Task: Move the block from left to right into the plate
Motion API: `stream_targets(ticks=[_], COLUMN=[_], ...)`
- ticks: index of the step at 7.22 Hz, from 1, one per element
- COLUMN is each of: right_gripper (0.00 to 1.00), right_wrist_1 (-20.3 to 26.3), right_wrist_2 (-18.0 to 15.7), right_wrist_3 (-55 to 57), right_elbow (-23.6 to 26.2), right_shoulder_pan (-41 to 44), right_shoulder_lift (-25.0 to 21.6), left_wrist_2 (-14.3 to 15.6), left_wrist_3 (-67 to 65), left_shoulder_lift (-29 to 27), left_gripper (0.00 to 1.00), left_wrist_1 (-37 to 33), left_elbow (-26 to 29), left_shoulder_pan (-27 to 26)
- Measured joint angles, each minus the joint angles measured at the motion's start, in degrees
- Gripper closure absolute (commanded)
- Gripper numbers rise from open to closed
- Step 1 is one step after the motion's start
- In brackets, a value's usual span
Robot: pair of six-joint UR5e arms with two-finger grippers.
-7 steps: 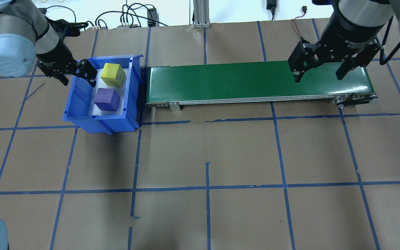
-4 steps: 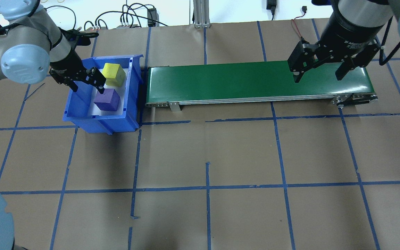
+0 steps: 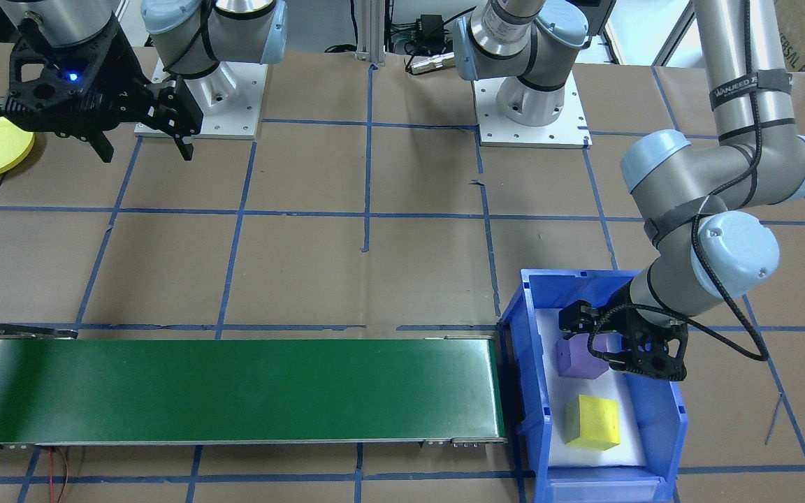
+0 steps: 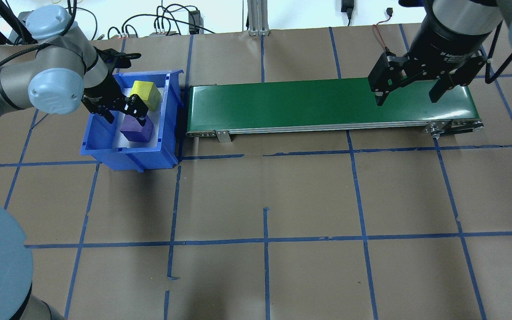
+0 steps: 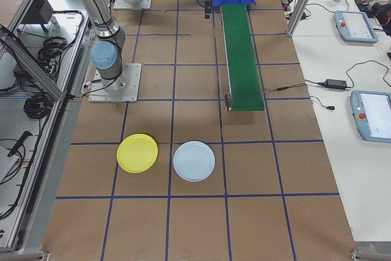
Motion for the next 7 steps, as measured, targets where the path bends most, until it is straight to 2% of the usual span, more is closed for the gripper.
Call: stream_targets(ticks=[1,2,3,4,5,7], right_gripper=[0.0,0.0,0.0,0.0,0.0,0.0], right_wrist_1=[-0.01,-0.01,-0.01,-0.01,-0.01,-0.01], right_wrist_2=[0.02,0.0,-0.01,-0.01,-0.02,-0.02], right_wrist_3=[0.0,0.0,0.0,0.0,0.0,0.0], right_elbow=[0.0,0.0,0.0,0.0,0.0,0.06], right_shoulder_pan=[0.0,0.0,0.0,0.0,0.0,0.0], right_shoulder_lift=[0.0,0.0,0.0,0.0,0.0,0.0], left_wrist_2=[0.15,0.3,0.26,0.04,-0.08,-0.18], left_wrist_3=[-0.01,-0.09,-0.22,-0.26,-0.12,0.47], left_shoulder_lift=[-1.16,-2.39,-3.53,-4.15,-4.1,-0.38], left_gripper=[0.0,0.08,0.42,0.69,0.74,0.74], left_wrist_1=[0.77,1.31,1.84,2.42,2.92,3.1], left_elbow=[0.04,0.06,0.06,0.07,0.34,1.65], left_shoulder_pan=[-0.02,-0.02,-0.02,-0.02,-0.02,-0.19])
